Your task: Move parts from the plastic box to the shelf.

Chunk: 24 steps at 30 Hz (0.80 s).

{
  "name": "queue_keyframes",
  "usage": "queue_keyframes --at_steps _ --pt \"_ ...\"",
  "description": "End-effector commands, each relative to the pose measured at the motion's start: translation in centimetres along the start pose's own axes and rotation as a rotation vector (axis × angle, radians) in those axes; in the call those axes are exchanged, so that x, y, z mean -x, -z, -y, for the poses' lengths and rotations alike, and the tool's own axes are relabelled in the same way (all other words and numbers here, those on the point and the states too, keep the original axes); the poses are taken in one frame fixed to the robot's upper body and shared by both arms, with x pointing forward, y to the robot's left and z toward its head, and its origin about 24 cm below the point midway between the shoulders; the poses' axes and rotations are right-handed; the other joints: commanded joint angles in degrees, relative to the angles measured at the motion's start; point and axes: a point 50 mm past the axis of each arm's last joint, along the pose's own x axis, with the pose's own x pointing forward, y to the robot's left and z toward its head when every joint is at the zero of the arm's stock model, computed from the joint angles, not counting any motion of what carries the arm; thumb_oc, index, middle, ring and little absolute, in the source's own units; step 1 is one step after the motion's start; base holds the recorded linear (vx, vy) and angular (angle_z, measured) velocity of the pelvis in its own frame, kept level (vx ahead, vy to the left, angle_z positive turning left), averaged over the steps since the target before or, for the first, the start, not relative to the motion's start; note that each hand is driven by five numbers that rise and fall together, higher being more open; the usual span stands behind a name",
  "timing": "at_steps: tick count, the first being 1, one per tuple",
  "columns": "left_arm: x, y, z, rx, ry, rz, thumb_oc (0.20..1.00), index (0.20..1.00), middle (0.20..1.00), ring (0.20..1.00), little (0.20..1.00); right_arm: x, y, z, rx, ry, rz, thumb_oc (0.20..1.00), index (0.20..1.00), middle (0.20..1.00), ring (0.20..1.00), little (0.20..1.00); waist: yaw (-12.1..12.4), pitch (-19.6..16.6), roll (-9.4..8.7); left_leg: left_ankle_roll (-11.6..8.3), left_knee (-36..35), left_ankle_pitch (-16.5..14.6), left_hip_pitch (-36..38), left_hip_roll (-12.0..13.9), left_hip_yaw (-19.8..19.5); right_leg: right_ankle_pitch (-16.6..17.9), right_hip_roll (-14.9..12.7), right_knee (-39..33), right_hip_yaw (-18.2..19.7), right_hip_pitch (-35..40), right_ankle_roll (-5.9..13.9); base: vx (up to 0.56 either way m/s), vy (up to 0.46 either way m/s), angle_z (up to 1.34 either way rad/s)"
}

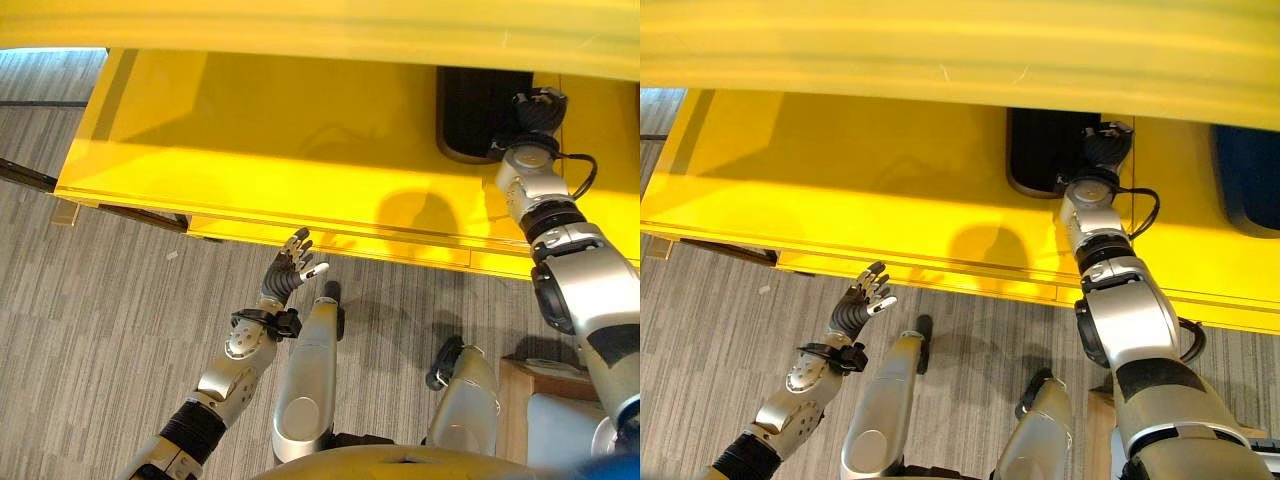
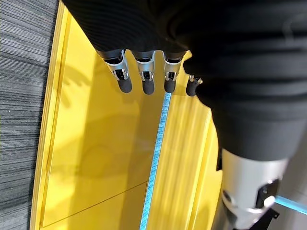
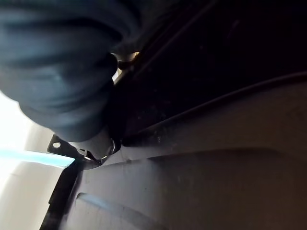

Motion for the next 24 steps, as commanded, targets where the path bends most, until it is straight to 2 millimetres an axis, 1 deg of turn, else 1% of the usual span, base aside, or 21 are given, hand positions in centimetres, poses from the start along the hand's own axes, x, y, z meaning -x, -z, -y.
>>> queue_keyframes --at_steps 1,3,9,13,17,22,24 --pt "-0.5 -2.2 0.8 0.011 0.051 0.114 1.000 1.000 1.000 1.000 1.000 -1.5 -6.9 1.1 -0.119 0.048 0.174 0.200 0.200 0.200 0.200 0.200 1.0 -0.2 0.68 0.28 1.6 -3.4 0.1 0.6 0.3 -0.7 2.5 1.4 0.8 0.7 -1.74 0.00 0.000 0.00" --pt "-0.5 -2.3 0.8 0.013 0.050 0.117 1.000 1.000 1.000 1.000 1.000 -1.5 -7.3 1.0 -0.092 0.038 0.187 0.200 0.200 0.200 0.200 0.200 1.1 -0.1 0.65 0.36 1.3 -3.3 0.2 0.5 0.1 -0.6 2.6 1.3 0.9 0.7 -1.73 0.00 0.000 0.00" --pt "-0.6 -2.5 0.6 0.013 0.040 0.126 1.000 1.000 1.000 1.000 1.000 -1.2 -7.3 0.3 -0.043 0.018 0.202 0.200 0.200 0.200 0.200 0.200 1.4 0.0 0.58 0.58 1.2 -3.4 0.4 0.4 0.1 -0.6 2.6 1.1 1.1 0.9 -1.75 0.00 0.000 0.00" --pt "-0.8 -2.7 0.6 0.014 0.037 0.136 1.000 1.000 1.000 1.000 1.000 -0.9 -6.5 -0.3 -0.010 -0.003 0.192 0.200 0.200 0.200 0.200 0.200 1.2 0.2 0.55 0.62 1.5 -3.6 0.5 0.3 0.0 -0.9 2.7 1.3 1.1 1.0 -1.91 0.00 0.000 0.00" --pt "-0.8 -2.7 0.7 0.017 0.035 0.137 1.000 1.000 1.000 1.000 1.000 -0.8 -6.0 -0.5 0.002 -0.010 0.184 0.200 0.200 0.200 0.200 0.200 1.1 0.5 0.59 0.57 1.6 -3.6 0.5 0.2 -0.1 -0.9 2.7 1.3 1.0 1.4 -1.94 0.00 0.000 0.00" --pt "-0.8 -2.5 0.7 0.021 0.028 0.134 1.000 1.000 1.000 1.000 1.000 0.0 -4.2 -1.6 0.042 -0.049 0.160 0.200 0.200 0.200 0.200 0.200 0.7 1.1 0.57 0.50 1.6 -3.5 0.6 0.3 -0.2 -0.9 2.8 1.4 1.2 1.3 -2.07 0.00 0.000 0.00" --pt "-0.9 -2.6 0.6 0.020 0.025 0.136 1.000 1.000 1.000 1.000 1.000 0.1 -4.0 -1.9 0.043 -0.057 0.156 0.200 0.200 0.200 0.200 0.200 0.7 1.2 0.59 0.49 1.5 -3.5 0.6 0.4 -0.1 -0.8 2.8 1.4 1.2 1.2 -2.08 0.00 0.000 0.00"
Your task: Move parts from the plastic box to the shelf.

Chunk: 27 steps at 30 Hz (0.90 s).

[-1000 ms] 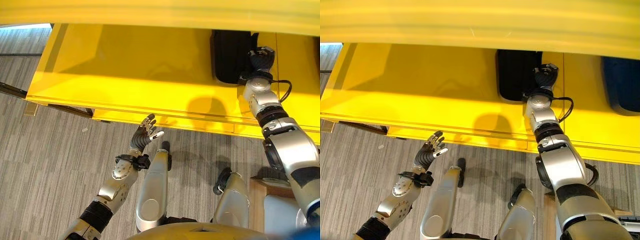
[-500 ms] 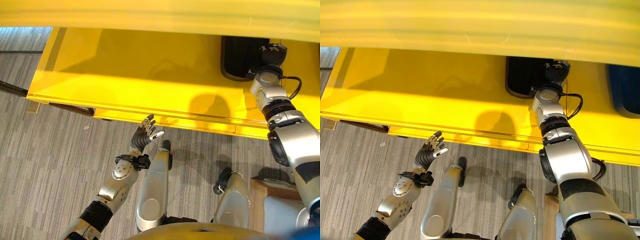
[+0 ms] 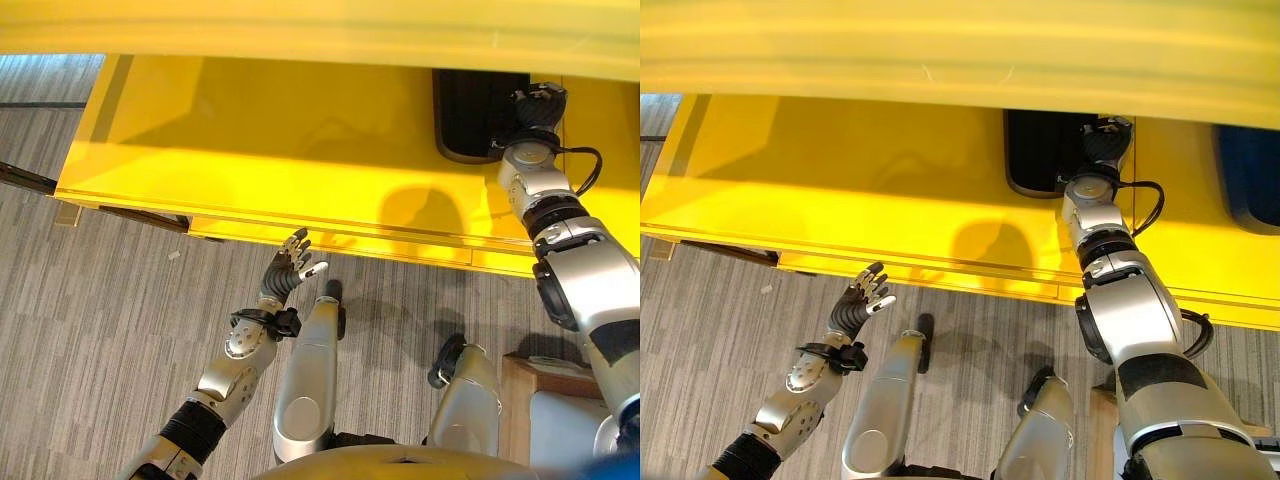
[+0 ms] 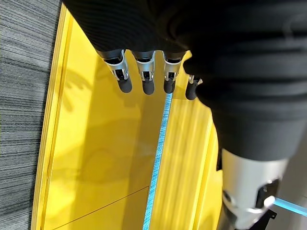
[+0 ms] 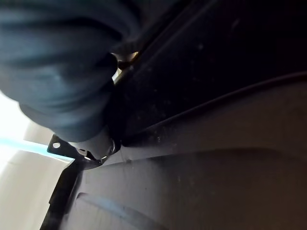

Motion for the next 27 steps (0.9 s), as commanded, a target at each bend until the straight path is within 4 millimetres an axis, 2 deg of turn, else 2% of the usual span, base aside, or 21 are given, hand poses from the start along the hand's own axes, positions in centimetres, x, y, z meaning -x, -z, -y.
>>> queue_keyframes --at_steps 1,8,18,27 --pt "-0.8 -2.5 0.7 0.021 0.035 0.134 1.000 1.000 1.000 1.000 1.000 -0.2 -3.8 -0.9 -0.053 -0.017 0.119 0.200 0.200 0.200 0.200 0.200 0.9 0.9 0.13 0.47 1.5 -3.4 0.6 0.4 -0.1 -0.8 2.8 1.4 1.2 1.3 -2.09 0.00 0.000 0.00" --pt "-0.8 -2.4 0.7 0.021 0.029 0.128 1.000 1.000 1.000 1.000 1.000 0.0 -2.6 -0.9 -0.162 0.004 0.039 0.200 0.200 0.200 0.200 0.200 0.8 1.1 0.26 0.41 1.1 -3.4 0.7 0.4 -0.2 -0.7 2.9 1.2 1.0 1.4 -2.01 0.00 0.000 0.00" --pt "-0.8 -2.2 0.7 0.016 0.026 0.118 1.000 1.000 1.000 1.000 1.000 0.3 -2.5 -1.4 -0.223 0.010 0.017 0.200 0.200 0.200 0.200 0.200 0.8 1.2 0.33 0.38 1.0 -3.4 1.0 0.5 -0.2 -0.9 2.9 1.2 1.0 1.7 -2.01 0.00 0.000 0.00" --pt "-0.9 -2.0 0.8 0.023 0.019 0.111 1.000 1.000 1.000 1.000 1.000 1.2 -1.7 -2.6 -0.271 -0.007 -0.018 0.200 0.200 0.200 0.200 0.200 0.4 1.7 0.17 0.36 0.6 -3.2 1.1 0.6 0.1 -0.3 3.1 0.5 0.9 1.9 -1.99 0.00 0.000 0.00"
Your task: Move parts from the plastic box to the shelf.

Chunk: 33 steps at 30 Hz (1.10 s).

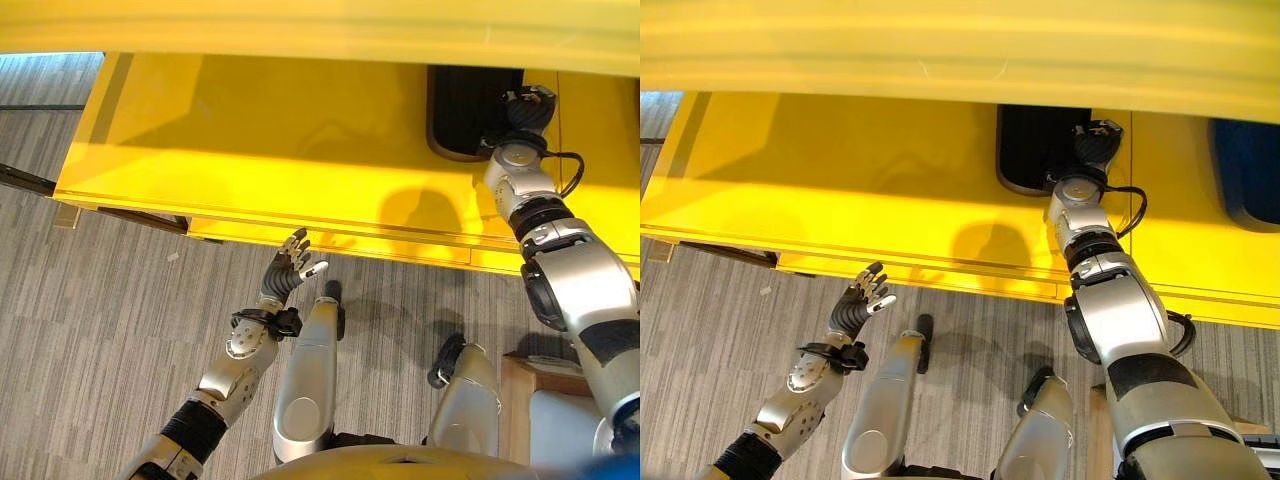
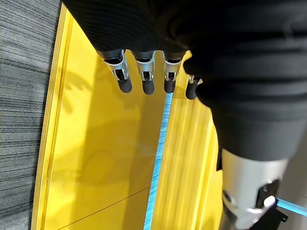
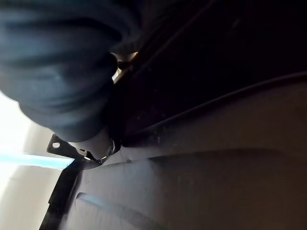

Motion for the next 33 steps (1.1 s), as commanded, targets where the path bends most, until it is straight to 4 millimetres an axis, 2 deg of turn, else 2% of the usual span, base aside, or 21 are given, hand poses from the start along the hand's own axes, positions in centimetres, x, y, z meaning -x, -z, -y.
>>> queue_keyframes --at_steps 1,5,6,7,8,9,10,13,14,15,16,17,18,19,20,27,33 --pt "-0.7 -2.3 0.8 0.029 0.039 0.118 1.000 1.000 1.000 1.000 1.000 0.6 -1.5 -1.7 -0.123 -0.032 0.026 0.200 0.200 0.200 0.200 0.200 0.7 1.7 0.16 0.34 0.5 -3.2 1.0 0.6 0.2 -0.3 3.0 0.5 0.9 1.7 -1.90 0.00 0.000 0.00" --pt "-0.7 -2.3 0.7 0.027 0.034 0.121 1.000 1.000 1.000 1.000 1.000 0.8 -1.5 -1.9 -0.091 -0.045 0.044 0.200 0.200 0.200 0.200 0.200 0.6 1.8 0.27 0.76 -0.2 -1.6 0.8 0.6 0.3 1.0 3.0 0.0 0.8 1.2 -2.34 -0.05 0.021 -0.01" --pt "-0.7 -2.3 0.7 0.028 0.035 0.122 1.000 1.000 1.000 1.000 1.000 0.9 -1.4 -2.0 -0.084 -0.047 0.046 0.200 0.200 0.200 0.200 0.200 0.6 1.9 0.26 0.76 -0.1 -1.7 0.8 0.6 0.3 1.0 3.0 0.0 0.8 1.2 -2.35 0.07 -0.019 -0.03" --pt "-0.7 -2.2 0.7 0.030 0.036 0.120 1.000 1.000 1.000 1.000 1.000 0.9 -1.4 -2.0 -0.076 -0.051 0.051 0.200 0.200 0.200 0.200 0.200 0.6 1.8 0.06 0.39 0.4 -3.1 1.3 0.7 0.2 -0.1 3.1 0.3 1.2 1.7 -1.92 0.00 0.000 0.00" --pt "-0.7 -2.3 0.7 0.029 0.037 0.121 1.000 1.000 1.000 1.000 1.000 0.9 -1.4 -2.0 -0.077 -0.051 0.052 0.200 0.200 0.200 0.200 0.200 0.5 1.9 0.18 0.73 0.1 -1.7 0.8 0.6 0.2 1.0 3.0 0.1 0.9 1.1 -2.37 0.00 0.000 0.00" --pt "-0.7 -2.2 0.7 0.029 0.036 0.120 1.000 1.000 1.000 1.000 1.000 0.9 -1.4 -2.0 -0.069 -0.050 0.054 0.200 0.200 0.200 0.200 0.200 0.5 1.9 0.16 0.72 0.1 -1.7 0.7 0.6 0.3 1.0 3.0 0.1 0.9 1.1 -2.37 0.00 0.000 0.00" --pt "-0.6 -2.2 0.7 0.029 0.035 0.119 1.000 1.000 1.000 1.000 1.000 0.9 -1.3 -2.0 -0.068 -0.051 0.053 0.200 0.200 0.200 0.200 0.200 0.5 1.8 0.03 0.37 0.5 -3.1 1.3 0.7 0.2 -0.1 3.1 0.3 1.2 1.7 -1.92 0.07 -0.019 0.00" --pt "-0.7 -2.2 0.6 0.023 0.036 0.115 1.000 1.000 1.000 1.000 1.000 0.8 -1.4 -1.9 -0.053 -0.050 0.060 0.200 0.200 0.200 0.200 0.200 0.5 2.0 -0.06 0.38 0.9 -3.3 1.2 0.8 0.2 -0.1 3.2 0.5 1.2 1.7 -1.91 0.02 -0.007 0.00" --pt "-0.7 -2.1 0.6 0.022 0.036 0.115 1.000 1.000 1.000 1.000 1.000 0.8 -1.5 -1.8 -0.046 -0.047 0.067 0.413 0.413 0.413 0.413 0.413 0.5 2.0 -0.09 0.39 0.9 -3.3 1.1 0.8 0.1 0.0 3.2 0.4 1.1 1.7 -1.89 0.00 0.000 0.00" --pt "-0.7 -2.2 0.6 0.020 0.037 0.115 1.000 1.000 1.000 1.000 1.000 0.8 -1.8 -1.9 -0.044 -0.049 0.080 0.570 0.570 0.570 0.570 0.570 0.4 2.0 -0.11 0.40 0.9 -3.3 1.1 0.8 0.1 0.0 3.2 0.4 1.1 1.7 -1.89 -0.08 0.014 0.00" --pt "-0.7 -2.2 0.6 0.019 0.036 0.116 1.000 1.000 1.000 1.000 1.000 0.7 -2.1 -1.8 -0.046 -0.046 0.093 1.000 1.000 1.000 1.000 1.000 0.4 2.1 -0.02 0.75 0.4 -1.7 0.5 0.7 0.2 1.2 3.1 0.2 0.9 1.1 -2.36 0.00 0.000 0.00" --pt "-0.6 -2.2 0.5 0.017 0.035 0.115 1.000 1.000 1.000 1.000 1.000 0.7 -2.3 -1.9 -0.042 -0.047 0.105 1.000 1.000 1.000 1.000 1.000 0.4 2.0 -0.22 0.38 0.8 -3.1 1.0 0.8 0.1 0.1 3.2 0.4 1.2 1.6 -1.92 0.00 0.000 0.00" --pt "-0.6 -2.2 0.5 0.018 0.035 0.117 1.000 1.000 1.000 1.000 1.000 0.8 -2.5 -1.9 -0.044 -0.047 0.119 1.000 1.000 1.000 1.000 1.000 0.3 2.1 -0.24 0.38 0.8 -3.1 1.0 0.8 0.1 0.1 3.2 0.5 1.2 1.5 -1.90 0.07 -0.020 0.00" --pt "-0.6 -2.2 0.5 0.019 0.034 0.118 1.000 1.000 1.000 1.000 1.000 0.8 -2.8 -1.9 -0.052 -0.047 0.133 1.000 1.000 1.000 1.000 1.000 0.3 2.0 -0.30 0.36 0.7 -3.0 1.1 0.8 0.2 0.1 3.2 0.5 1.3 1.5 -1.94 -0.07 0.018 -0.02" --pt "-0.6 -2.2 0.4 0.020 0.028 0.119 1.000 1.000 1.000 1.000 1.000 0.9 -3.4 -2.0 -0.064 -0.048 0.157 1.000 1.000 1.000 1.000 1.000 0.1 2.2 -0.29 0.67 0.3 -1.6 0.5 0.8 0.2 1.1 3.2 0.2 1.1 0.9 -2.43 -0.07 0.019 -0.02" --pt "-0.5 -2.1 0.2 0.033 0.012 0.117 1.000 1.000 1.000 1.000 1.000 2.2 -6.0 -2.8 -0.099 -0.083 0.323 1.000 1.000 1.000 1.000 1.000 -1.0 2.4 -0.66 0.55 0.2 -1.4 0.4 1.0 0.3 1.2 3.3 0.3 1.4 0.6 -2.52 -0.01 0.003 0.00" --pt "-0.4 -2.0 0.0 0.042 -0.011 0.121 1.000 1.000 1.000 1.000 1.000 3.9 -8.2 -2.5 -0.182 -0.077 0.473 1.000 1.000 1.000 1.000 1.000 -1.8 2.4 -0.91 0.51 0.3 -1.6 0.4 1.0 0.4 1.2 3.2 0.5 1.5 0.5 -2.44 0.00 0.000 0.00"
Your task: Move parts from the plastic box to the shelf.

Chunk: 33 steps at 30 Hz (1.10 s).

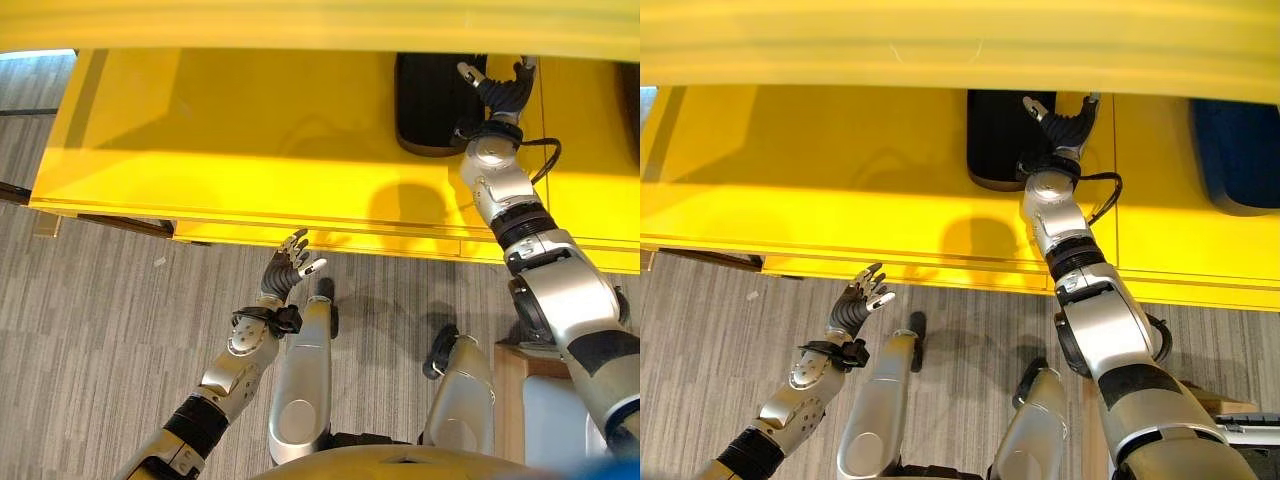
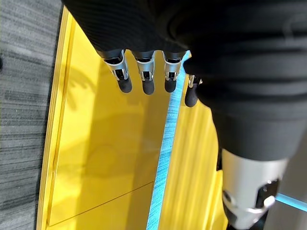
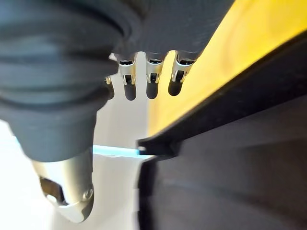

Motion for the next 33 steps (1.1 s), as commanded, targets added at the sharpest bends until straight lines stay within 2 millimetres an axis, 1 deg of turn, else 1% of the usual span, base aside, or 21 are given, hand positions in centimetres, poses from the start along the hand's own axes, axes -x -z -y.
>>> queue_keyframes --at_steps 1,9,11,12,15,16,17,18,19,20,21,23,24,25,27,28,30,31,32,33 --pt "-0.2 -2.2 0.2 0.024 0.005 0.121 1.000 1.000 1.000 1.000 1.000 -0.5 -4.1 0.8 -0.081 0.050 0.208 1.000 1.000 1.000 1.000 1.000 0.8 0.8 0.49 0.52 0.3 -2.0 0.7 0.7 0.2 0.6 2.7 0.9 0.9 1.1 -2.29 0.00 0.000 0.00" --pt "0.1 -2.2 -0.2 0.017 -0.017 0.129 1.000 1.000 1.000 1.000 1.000 1.7 -6.6 1.6 -0.150 0.056 0.379 1.000 1.000 1.000 1.000 1.000 0.0 0.9 0.37 0.65 0.5 -2.0 0.7 0.9 0.3 0.5 2.8 1.2 1.2 0.8 -2.26 0.00 0.000 0.00" --pt "0.1 -2.2 -0.3 0.009 -0.020 0.127 1.000 1.000 1.000 1.000 1.000 2.2 -6.7 1.6 -0.140 0.051 0.405 1.000 1.000 1.000 1.000 1.000 0.0 0.8 0.29 0.65 0.3 -1.9 0.8 1.0 0.4 0.5 2.8 1.2 1.3 0.8 -2.28 0.00 0.000 0.00" --pt "0.1 -2.2 -0.4 0.006 -0.024 0.127 1.000 1.000 1.000 1.000 1.000 2.7 -7.0 1.7 -0.156 0.040 0.428 1.000 1.000 1.000 1.000 1.000 -0.1 0.9 0.22 0.64 0.2 -1.9 1.0 1.0 0.4 0.6 2.8 1.2 1.4 0.8 -2.30 0.00 0.000 0.00" --pt "0.2 -2.2 -0.8 0.001 -0.042 0.132 1.000 1.000 1.000 1.000 1.000 4.3 -6.9 2.1 -0.152 0.008 0.478 1.000 1.000 1.000 1.000 1.000 -0.5 0.8 -0.06 0.51 -0.8 -1.4 1.9 1.2 0.7 1.0 3.1 0.3 1.4 1.5 -2.27 0.00 -0.015 -0.03" --pt "0.4 -2.2 -1.0 0.002 -0.052 0.131 1.000 1.000 1.000 1.000 1.000 5.0 -7.0 2.3 -0.174 -0.009 0.496 1.000 1.000 1.000 1.000 1.000 -0.7 0.8 -0.14 0.48 -1.4 -1.2 2.4 1.4 0.8 1.2 3.3 0.0 1.4 1.7 -2.28 -0.01 -0.009 -0.08" --pt "0.4 -2.2 -1.0 0.001 -0.052 0.130 1.000 1.000 1.000 1.000 1.000 5.1 -6.9 2.3 -0.174 -0.010 0.494 1.000 1.000 1.000 1.000 1.000 -0.7 0.7 -0.17 0.47 -1.5 -1.1 2.5 1.4 0.8 1.2 3.3 -0.1 1.4 1.7 -2.28 -0.01 -0.029 -0.10" --pt "0.6 -2.0 -1.3 -0.001 -0.061 0.126 1.000 1.000 1.000 1.000 1.000 6.4 -5.9 2.8 -0.186 -0.042 0.478 1.000 1.000 1.000 1.000 1.000 -1.2 0.4 -0.33 0.27 -3.1 -0.4 3.6 1.8 1.0 1.7 3.9 -1.6 1.4 2.5 -2.27 -0.01 -0.042 -0.11" --pt "0.7 -1.9 -1.4 -0.005 -0.067 0.119 1.000 1.000 1.000 1.000 1.000 7.2 -5.3 2.8 -0.187 -0.069 0.462 1.000 1.000 1.000 1.000 1.000 -1.5 0.2 -0.51 0.15 -4.3 0.2 4.5 2.0 1.1 2.1 4.4 -2.6 1.5 3.0 -2.27 0.00 -0.053 -0.19" --pt "0.9 -1.7 -1.6 -0.005 -0.078 0.112 1.000 1.000 1.000 1.000 1.000 8.0 -4.9 3.3 -0.088 -0.078 0.493 1.000 1.000 1.000 1.000 1.000 -1.9 -0.1 -0.69 0.04 -5.8 0.9 5.6 2.3 1.2 2.6 4.9 -4.1 1.4 3.9 -2.22 0.00 -0.041 -0.21" --pt "0.9 -1.6 -1.7 -0.006 -0.081 0.112 1.000 1.000 1.000 1.000 1.000 8.8 -4.9 3.6 -0.072 -0.089 0.519 1.000 1.000 1.000 1.000 1.000 -2.2 -0.3 -0.76 0.00 -6.5 1.4 6.0 2.5 1.3 2.9 5.3 -4.8 1.3 4.3 -2.25 0.00 -0.057 -0.27" --pt "1.3 -1.4 -1.8 -0.004 -0.084 0.109 1.000 1.000 1.000 1.000 1.000 10.8 -3.6 4.1 -0.101 -0.167 0.476 1.000 1.000 1.000 1.000 1.000 -3.0 -1.0 -1.08 -0.33 -10.2 3.4 8.4 3.5 1.6 4.0 6.5 -7.7 0.9 5.9 -2.15 0.01 -0.078 -0.21" --pt "1.6 -1.3 -1.9 -0.003 -0.081 0.104 1.000 1.000 1.000 1.000 1.000 12.4 -2.3 4.7 -0.156 -0.228 0.408 1.000 1.000 1.000 1.000 1.000 -4.1 -1.8 -1.58 -0.70 -13.7 5.3 10.7 4.8 2.3 4.9 7.8 -10.4 0.9 7.3 -2.07 0.02 -0.064 -0.27" --pt "1.7 -1.2 -1.9 -0.003 -0.082 0.102 1.000 1.000 1.000 1.000 1.000 12.5 -2.3 4.7 -0.155 -0.229 0.406 1.000 1.000 1.000 1.000 1.000 -4.0 -1.8 -1.57 -0.72 -14.0 5.4 11.0 4.8 2.3 5.0 7.8 -10.6 0.8 7.5 -2.09 0.04 -0.089 -0.38" --pt "2.0 -1.4 -2.7 -0.021 -0.103 0.111 1.000 1.000 1.000 1.000 1.000 14.1 -1.3 6.0 -0.130 -0.315 0.372 1.000 1.000 1.000 1.000 1.000 -5.5 -3.5 -2.14 -1.53 -19.2 8.1 14.3 6.9 3.5 6.1 9.9 -14.9 1.0 9.4 -1.89 0.05 -0.071 -0.33" --pt "2.0 -1.3 -2.6 -0.021 -0.103 0.110 1.000 1.000 1.000 1.000 1.000 14.1 -1.3 6.0 -0.129 -0.316 0.371 1.000 1.000 1.000 1.000 1.000 -5.5 -3.5 -2.12 -1.56 -19.6 8.3 14.6 6.9 3.6 6.2 10.0 -15.2 1.0 9.6 -1.91 0.08 -0.077 -0.29" --pt "3.2 -1.1 -4.0 -0.018 -0.142 0.109 1.000 1.000 1.000 1.000 1.000 16.0 0.6 9.0 0.021 -0.446 0.298 1.000 1.000 1.000 1.000 1.000 -7.3 -6.1 -2.55 -1.90 -27.8 11.7 21.4 9.7 6.7 8.0 12.8 -20.9 2.6 12.1 -1.36 0.11 -0.094 -0.45" --pt "3.4 -1.0 -4.4 -0.016 -0.155 0.109 1.000 1.000 1.000 1.000 1.000 16.4 1.0 9.8 0.054 -0.460 0.275 1.000 1.000 1.000 1.000 1.000 -7.9 -6.8 -2.34 -2.11 -29.8 12.7 22.9 10.3 7.6 8.3 13.4 -21.8 3.3 12.5 -1.23 0.06 -0.053 -0.80" --pt "3.4 -1.0 -4.4 -0.016 -0.154 0.109 1.000 1.000 1.000 1.000 1.000 16.4 1.0 9.9 0.055 -0.460 0.274 1.000 1.000 1.000 1.000 1.000 -7.7 -7.0 -2.25 -2.12 -30.1 13.0 22.9 10.4 7.7 8.6 13.5 -22.1 3.3 12.4 -1.29 0.04 -0.031 -0.81" --pt "3.6 -0.7 -4.7 -0.011 -0.175 0.105 1.000 1.000 1.000 1.000 1.000 16.8 1.4 10.7 0.097 -0.473 0.253 1.000 1.000 1.000 1.000 1.000 -8.4 -7.6 -2.09 -2.38 -31.8 13.7 24.7 10.9 8.8 8.4 14.0 -22.6 4.0 13.0 -1.21 0.05 -0.037 -0.62"
